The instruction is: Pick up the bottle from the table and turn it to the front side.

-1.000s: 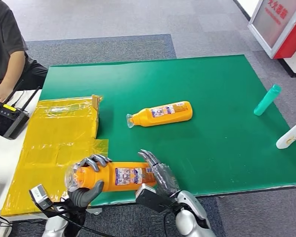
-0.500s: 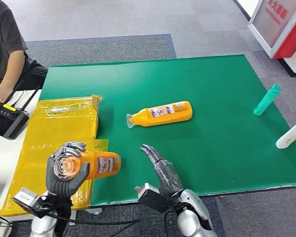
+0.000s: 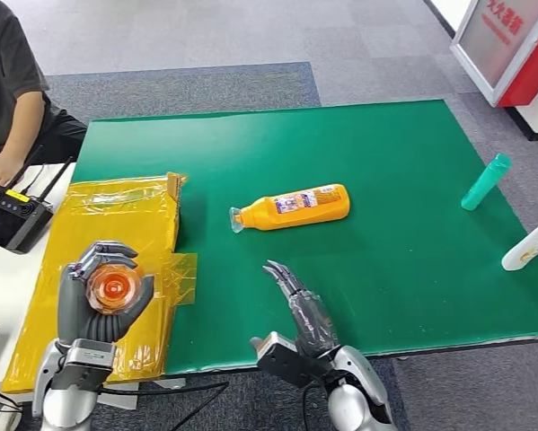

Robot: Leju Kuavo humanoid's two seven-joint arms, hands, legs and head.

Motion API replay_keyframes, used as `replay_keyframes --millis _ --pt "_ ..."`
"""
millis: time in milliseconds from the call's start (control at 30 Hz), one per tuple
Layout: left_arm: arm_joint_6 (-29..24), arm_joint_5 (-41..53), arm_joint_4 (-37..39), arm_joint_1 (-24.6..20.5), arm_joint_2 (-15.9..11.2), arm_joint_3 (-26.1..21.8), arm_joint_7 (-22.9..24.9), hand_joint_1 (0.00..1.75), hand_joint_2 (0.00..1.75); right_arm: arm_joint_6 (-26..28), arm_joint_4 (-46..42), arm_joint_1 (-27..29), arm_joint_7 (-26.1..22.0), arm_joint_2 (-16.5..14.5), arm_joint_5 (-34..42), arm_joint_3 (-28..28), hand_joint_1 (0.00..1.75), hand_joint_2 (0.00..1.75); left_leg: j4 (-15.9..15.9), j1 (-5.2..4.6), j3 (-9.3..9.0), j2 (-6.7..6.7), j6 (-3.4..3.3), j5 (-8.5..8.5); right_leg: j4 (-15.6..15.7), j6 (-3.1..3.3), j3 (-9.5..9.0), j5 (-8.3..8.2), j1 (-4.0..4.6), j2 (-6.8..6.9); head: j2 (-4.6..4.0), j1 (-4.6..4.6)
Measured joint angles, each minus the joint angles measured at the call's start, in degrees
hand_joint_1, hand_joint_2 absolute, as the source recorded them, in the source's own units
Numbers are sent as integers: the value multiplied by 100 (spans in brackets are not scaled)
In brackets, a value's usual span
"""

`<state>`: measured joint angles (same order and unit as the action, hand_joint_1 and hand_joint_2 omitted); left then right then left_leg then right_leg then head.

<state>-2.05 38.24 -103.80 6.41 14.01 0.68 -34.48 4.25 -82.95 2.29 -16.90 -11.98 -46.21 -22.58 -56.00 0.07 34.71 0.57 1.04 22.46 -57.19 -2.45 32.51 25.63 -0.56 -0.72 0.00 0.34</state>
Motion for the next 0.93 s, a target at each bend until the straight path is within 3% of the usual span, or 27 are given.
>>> replay_keyframes --millis 167,433,667,933 --pt "-101 188 -37 1 0 8 107 175 175 -1 -14 9 0 -1 -1 16 0 175 0 0 0 0 0 0 0 0 1 0 0 0 0 -1" --pt "-1089 2816 -21 -160 -50 369 1804 175 175 -65 -102 58 3 -54 -40 84 0 175 0 0 0 0 0 0 0 0 3 0 0 0 0 0" --pt "-339 4441 496 -570 -313 725 3304 175 175 -147 -134 137 -80 -81 15 182 0 175 0 0 0 0 1 -1 0 1 3 -1 0 -1 0 -1" --pt "-28 4814 1523 -964 -623 763 3601 175 175 -94 -96 202 -201 -81 160 227 0 175 0 1 1 0 2 -1 0 1 4 -1 0 -1 0 0"
